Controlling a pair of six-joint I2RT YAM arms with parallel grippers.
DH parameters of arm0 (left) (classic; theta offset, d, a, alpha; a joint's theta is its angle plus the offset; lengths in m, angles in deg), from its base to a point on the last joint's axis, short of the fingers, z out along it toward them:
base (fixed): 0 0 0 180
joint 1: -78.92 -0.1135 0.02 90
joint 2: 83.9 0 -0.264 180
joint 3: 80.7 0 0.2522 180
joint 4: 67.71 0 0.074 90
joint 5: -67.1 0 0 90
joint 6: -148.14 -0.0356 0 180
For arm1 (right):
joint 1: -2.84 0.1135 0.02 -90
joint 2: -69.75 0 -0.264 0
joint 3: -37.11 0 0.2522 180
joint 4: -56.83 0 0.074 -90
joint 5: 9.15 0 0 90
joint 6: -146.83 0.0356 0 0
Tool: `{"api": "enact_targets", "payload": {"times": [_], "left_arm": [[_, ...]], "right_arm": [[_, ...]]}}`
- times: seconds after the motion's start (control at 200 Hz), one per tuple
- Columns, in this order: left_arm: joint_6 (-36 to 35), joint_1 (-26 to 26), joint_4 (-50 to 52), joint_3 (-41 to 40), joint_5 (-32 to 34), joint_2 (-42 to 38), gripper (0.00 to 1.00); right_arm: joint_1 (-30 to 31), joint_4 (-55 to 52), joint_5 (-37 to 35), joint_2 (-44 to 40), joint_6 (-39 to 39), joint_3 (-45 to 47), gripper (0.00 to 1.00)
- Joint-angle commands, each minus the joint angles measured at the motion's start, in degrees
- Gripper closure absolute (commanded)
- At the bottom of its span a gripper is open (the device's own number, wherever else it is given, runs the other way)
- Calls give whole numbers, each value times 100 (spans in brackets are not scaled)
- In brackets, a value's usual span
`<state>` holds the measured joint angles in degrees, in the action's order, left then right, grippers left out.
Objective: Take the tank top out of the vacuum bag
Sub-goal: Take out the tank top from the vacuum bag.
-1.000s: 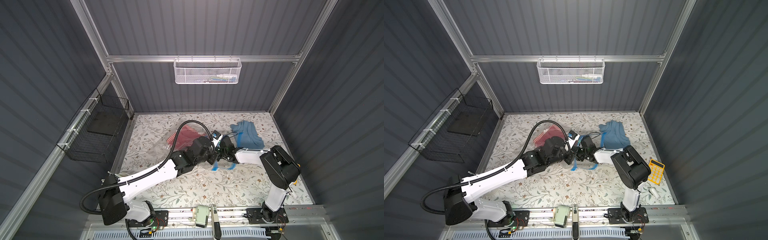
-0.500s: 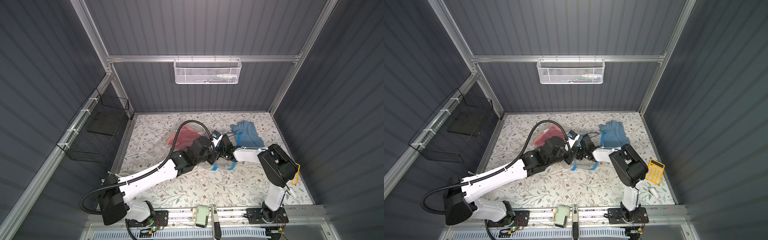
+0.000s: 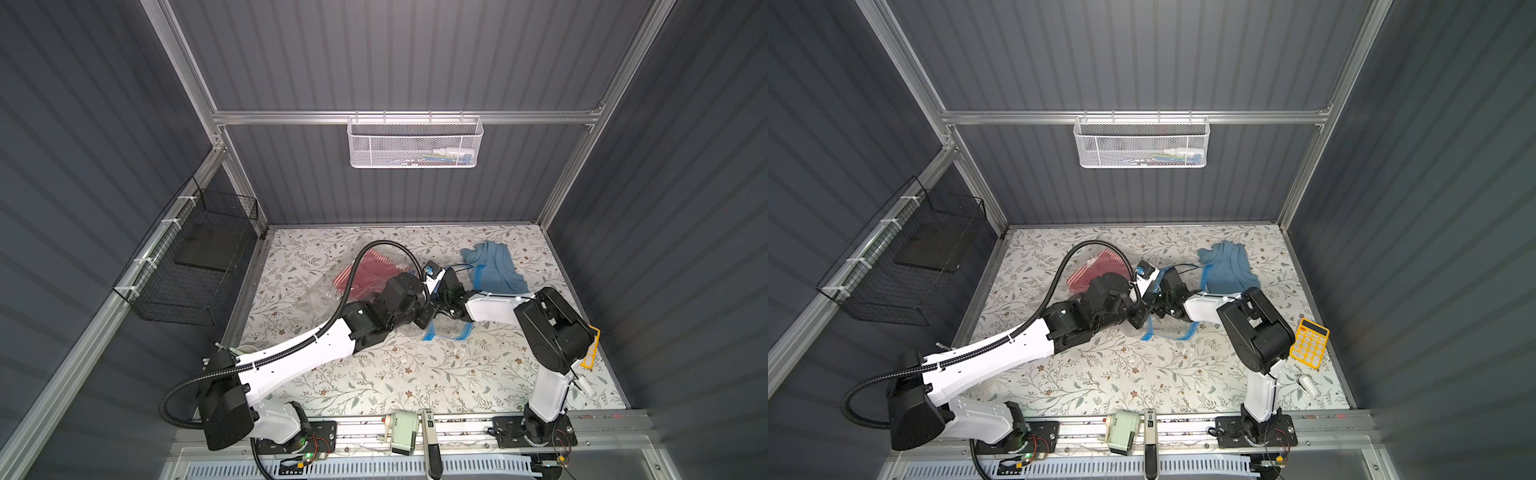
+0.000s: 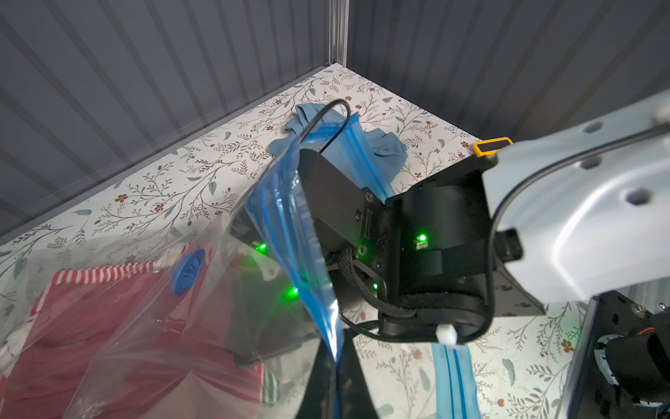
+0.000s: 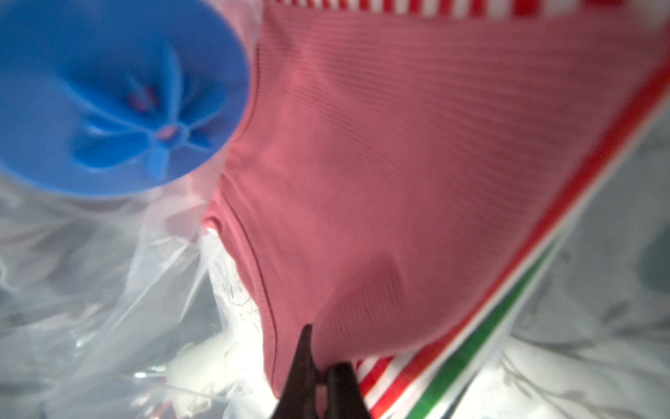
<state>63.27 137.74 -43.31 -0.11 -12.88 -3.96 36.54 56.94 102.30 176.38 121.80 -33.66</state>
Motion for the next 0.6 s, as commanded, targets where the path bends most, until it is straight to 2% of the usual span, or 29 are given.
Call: {"api": "enact_targets", "payload": {"times": [0.0, 0.365, 0.595], "left_arm": [[-77, -21, 18, -53, 11, -157, 100], [-90, -20, -35, -197, 72, -274, 100], [-82, -19, -9, -176, 62, -271, 100]], "right_arm": [[39, 178, -93, -249, -143, 36, 100], [67, -5, -490, -1158, 21, 717, 100], [75, 572, -275, -650, 206, 819, 99]]}}
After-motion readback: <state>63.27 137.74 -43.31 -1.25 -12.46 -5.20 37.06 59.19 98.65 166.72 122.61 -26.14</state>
